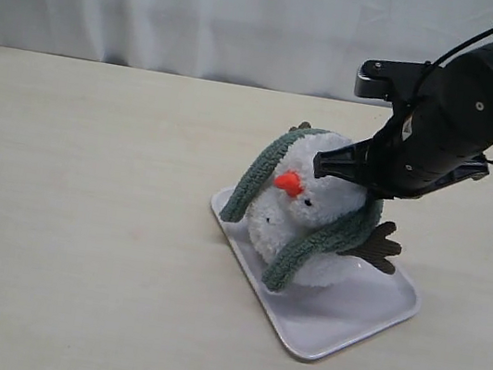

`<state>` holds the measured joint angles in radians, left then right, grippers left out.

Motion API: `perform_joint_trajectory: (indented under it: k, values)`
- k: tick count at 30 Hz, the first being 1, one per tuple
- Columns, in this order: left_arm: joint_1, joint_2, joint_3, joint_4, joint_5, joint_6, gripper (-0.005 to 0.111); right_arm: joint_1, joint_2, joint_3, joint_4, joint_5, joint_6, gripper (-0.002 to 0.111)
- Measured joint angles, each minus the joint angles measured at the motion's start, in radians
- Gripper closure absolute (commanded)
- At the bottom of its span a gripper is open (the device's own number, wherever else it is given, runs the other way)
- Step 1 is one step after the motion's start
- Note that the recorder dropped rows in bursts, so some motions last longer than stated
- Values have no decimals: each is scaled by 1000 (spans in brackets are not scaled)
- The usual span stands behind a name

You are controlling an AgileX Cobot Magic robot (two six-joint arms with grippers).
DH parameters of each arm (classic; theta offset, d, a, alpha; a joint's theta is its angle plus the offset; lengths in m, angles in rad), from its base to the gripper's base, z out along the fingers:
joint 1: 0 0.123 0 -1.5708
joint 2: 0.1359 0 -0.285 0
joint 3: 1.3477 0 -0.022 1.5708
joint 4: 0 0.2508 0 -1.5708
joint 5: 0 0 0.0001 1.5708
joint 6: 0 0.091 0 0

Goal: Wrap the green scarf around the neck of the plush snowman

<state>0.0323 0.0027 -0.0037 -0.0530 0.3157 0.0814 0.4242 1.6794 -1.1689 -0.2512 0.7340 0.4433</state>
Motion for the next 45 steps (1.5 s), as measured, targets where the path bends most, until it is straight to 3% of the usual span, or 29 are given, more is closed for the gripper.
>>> perform_joint_trajectory:
  k: [15,22,31,45]
  values:
    - [0,0,0,0,0,0,107,0,-66,0,9,-8,-16,104]
    - [0,0,0,0,0,0,107,54,-117,55,158,15,-143,104]
    - [0,0,0,0,0,0,107,78,-117,161,172,-79,-155,104]
    - [0,0,0,0,0,0,107,78,-111,169,170,-123,-153,104]
